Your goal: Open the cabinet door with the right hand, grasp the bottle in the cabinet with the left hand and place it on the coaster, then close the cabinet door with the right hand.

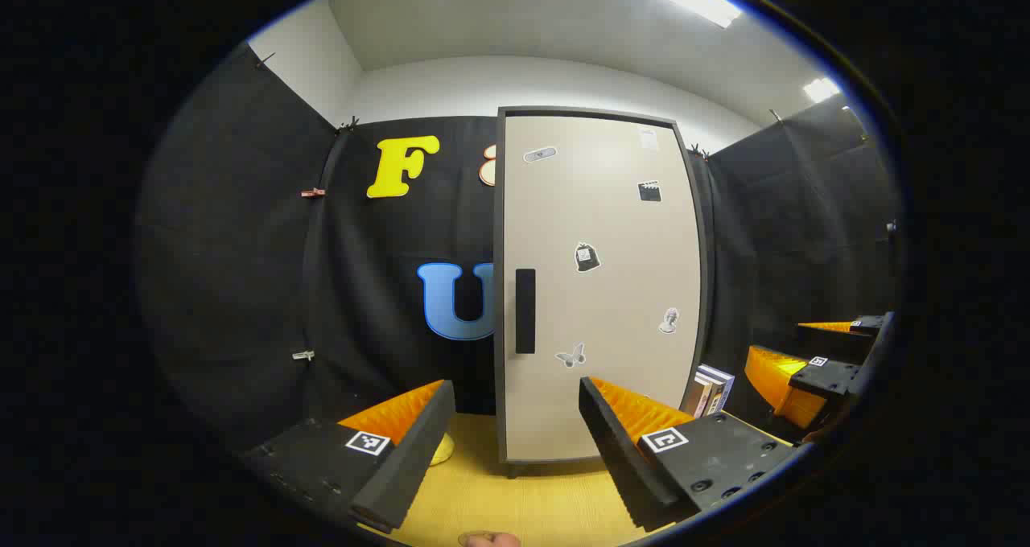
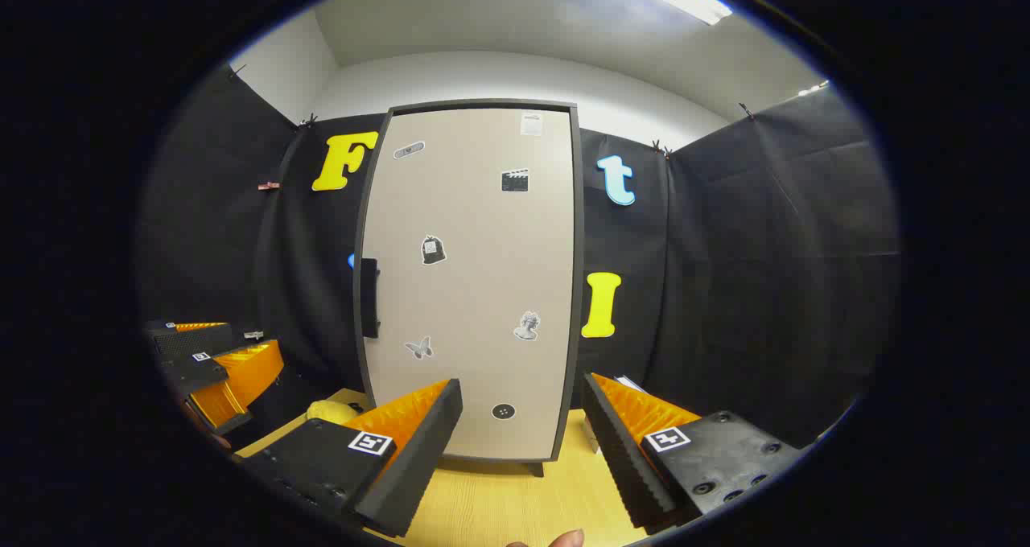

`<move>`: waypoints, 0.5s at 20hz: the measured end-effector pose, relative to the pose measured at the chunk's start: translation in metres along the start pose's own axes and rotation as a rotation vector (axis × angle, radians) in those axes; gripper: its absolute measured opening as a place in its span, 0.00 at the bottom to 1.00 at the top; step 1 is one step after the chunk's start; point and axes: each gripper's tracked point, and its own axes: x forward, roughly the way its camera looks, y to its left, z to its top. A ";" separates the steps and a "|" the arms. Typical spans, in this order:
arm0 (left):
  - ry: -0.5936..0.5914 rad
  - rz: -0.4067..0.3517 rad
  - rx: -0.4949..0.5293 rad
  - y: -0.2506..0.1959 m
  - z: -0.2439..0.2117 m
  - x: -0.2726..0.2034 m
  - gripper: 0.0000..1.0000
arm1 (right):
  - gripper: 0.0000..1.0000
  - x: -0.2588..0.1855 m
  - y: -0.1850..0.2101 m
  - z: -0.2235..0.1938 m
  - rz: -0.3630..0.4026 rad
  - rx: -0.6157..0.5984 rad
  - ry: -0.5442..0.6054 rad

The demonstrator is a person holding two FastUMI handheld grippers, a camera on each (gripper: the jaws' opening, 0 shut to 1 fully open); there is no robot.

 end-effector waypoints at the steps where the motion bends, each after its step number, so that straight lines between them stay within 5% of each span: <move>1: -0.002 -0.002 0.004 0.000 0.001 0.000 0.98 | 0.97 -0.001 -0.001 -0.001 -0.002 0.003 0.003; 10: -0.006 0.003 0.015 0.001 0.002 0.002 0.98 | 0.97 0.001 -0.001 0.002 0.000 0.013 0.003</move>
